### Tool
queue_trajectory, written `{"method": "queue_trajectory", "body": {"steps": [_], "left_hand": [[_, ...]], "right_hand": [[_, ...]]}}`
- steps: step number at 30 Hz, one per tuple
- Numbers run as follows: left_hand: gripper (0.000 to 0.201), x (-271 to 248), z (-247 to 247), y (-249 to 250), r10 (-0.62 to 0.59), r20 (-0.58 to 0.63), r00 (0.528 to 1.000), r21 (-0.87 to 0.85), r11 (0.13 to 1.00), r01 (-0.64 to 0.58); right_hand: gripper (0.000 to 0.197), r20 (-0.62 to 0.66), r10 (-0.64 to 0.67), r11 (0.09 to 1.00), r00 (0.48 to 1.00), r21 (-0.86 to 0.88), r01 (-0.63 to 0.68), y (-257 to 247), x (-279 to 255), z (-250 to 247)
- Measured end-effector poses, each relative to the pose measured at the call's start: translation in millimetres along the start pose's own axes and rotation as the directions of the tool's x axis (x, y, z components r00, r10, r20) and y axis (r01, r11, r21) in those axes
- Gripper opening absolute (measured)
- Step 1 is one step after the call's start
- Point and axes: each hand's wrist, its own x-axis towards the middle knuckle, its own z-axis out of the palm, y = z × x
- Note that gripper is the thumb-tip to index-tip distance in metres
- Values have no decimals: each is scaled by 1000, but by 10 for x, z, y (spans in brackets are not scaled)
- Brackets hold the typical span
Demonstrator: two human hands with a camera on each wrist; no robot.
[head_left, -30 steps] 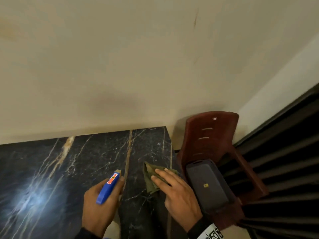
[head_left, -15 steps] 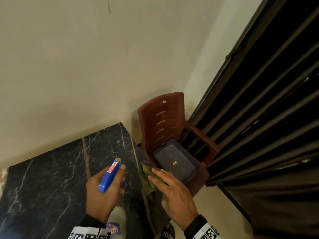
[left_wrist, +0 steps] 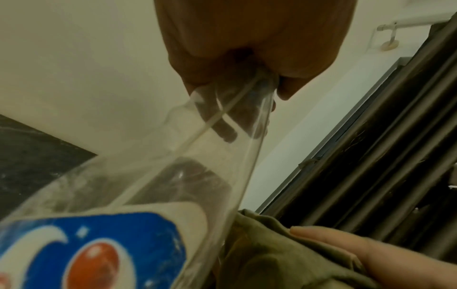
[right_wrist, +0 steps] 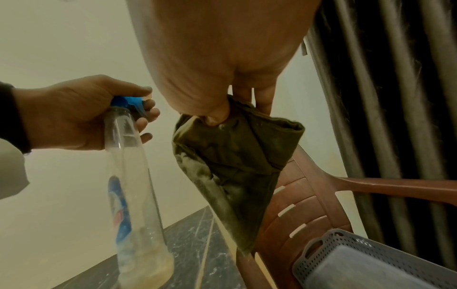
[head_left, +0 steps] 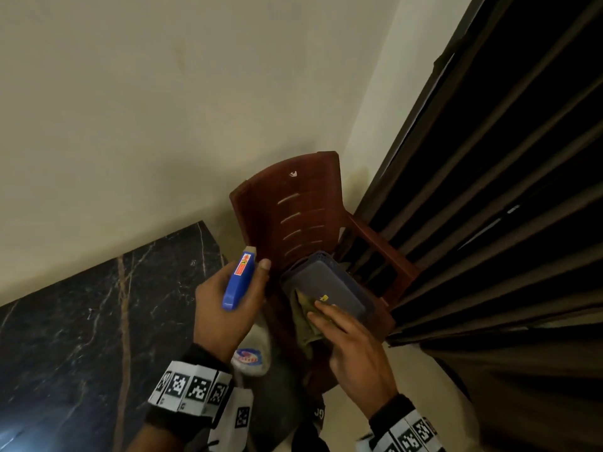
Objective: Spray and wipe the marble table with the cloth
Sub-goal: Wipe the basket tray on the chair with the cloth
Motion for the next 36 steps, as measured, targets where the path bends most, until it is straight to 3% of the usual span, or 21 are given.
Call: {"method": "queue_trajectory", "body": {"steps": [4, 8, 14, 19, 27, 31, 36], "left_hand": [[29, 478, 566, -280, 4, 18, 1000, 54, 999, -5], [31, 991, 1158, -704, -5, -60, 998, 131, 991, 13], [38, 1603, 1972, -1738, -79, -57, 995, 235, 968, 90], [38, 1894, 2400, -2630, -71, -26, 997, 387, 919, 75], [51, 2204, 2634, -3389, -265, 46, 963, 478, 852, 212], [70, 2295, 2718, -3535, -312, -8, 950, 482, 831, 277], [74, 2299, 2800, -3611, -320, -45, 946, 410, 858, 310]], "right_hand": [[75, -22, 68, 997, 997, 32, -67, 777, 149, 107], [79, 39, 144, 989, 989, 24, -145, 1477, 295, 298], [78, 104, 170, 978, 980, 105, -181, 2532, 537, 777], [73, 116, 194, 966, 974, 152, -211, 3163, 734, 1346], [74, 198, 202, 959, 959, 158, -235, 3555, 952, 1917], [66, 210, 156, 970, 965, 153, -190, 3625, 1011, 2054], [64, 240, 130, 982, 962, 105, -159, 3765, 1032, 2221]]}}
